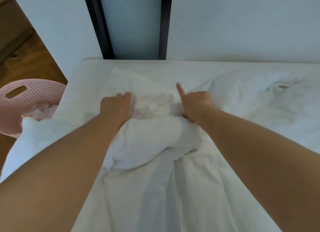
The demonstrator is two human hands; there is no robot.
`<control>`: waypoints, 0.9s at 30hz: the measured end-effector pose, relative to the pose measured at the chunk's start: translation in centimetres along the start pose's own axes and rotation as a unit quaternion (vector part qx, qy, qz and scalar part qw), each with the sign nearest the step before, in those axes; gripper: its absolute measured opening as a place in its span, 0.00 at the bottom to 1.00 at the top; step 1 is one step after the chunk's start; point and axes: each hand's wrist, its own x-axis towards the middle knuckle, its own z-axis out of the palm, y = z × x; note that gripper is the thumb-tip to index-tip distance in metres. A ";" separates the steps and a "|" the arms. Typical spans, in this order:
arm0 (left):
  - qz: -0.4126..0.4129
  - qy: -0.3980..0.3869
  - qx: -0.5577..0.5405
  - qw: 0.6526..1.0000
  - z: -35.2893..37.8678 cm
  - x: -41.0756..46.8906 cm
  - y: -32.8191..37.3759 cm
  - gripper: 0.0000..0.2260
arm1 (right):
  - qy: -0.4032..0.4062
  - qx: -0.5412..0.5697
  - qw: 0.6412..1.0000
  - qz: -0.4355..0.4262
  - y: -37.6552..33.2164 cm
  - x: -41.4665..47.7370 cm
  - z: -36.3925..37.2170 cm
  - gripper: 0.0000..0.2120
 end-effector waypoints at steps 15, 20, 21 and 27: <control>-0.207 0.216 -0.330 0.895 -12.5 3.9 -6.5 0.30 | 0.106 0.358 0.924 -0.079 -2.9 5.1 -12.5 0.31; -0.096 0.043 -0.165 0.981 -1.1 1.1 0.2 0.35 | -0.054 0.244 0.968 -0.029 -5.6 1.4 -0.8 0.34; -0.092 0.018 -0.155 0.984 2.1 0.3 1.5 0.34 | -0.062 0.228 0.971 -0.029 -6.3 0.8 1.9 0.34; -0.139 0.082 -0.109 0.981 10.4 2.0 4.2 0.33 | 0.033 0.164 0.985 -0.047 -8.7 4.3 8.4 0.34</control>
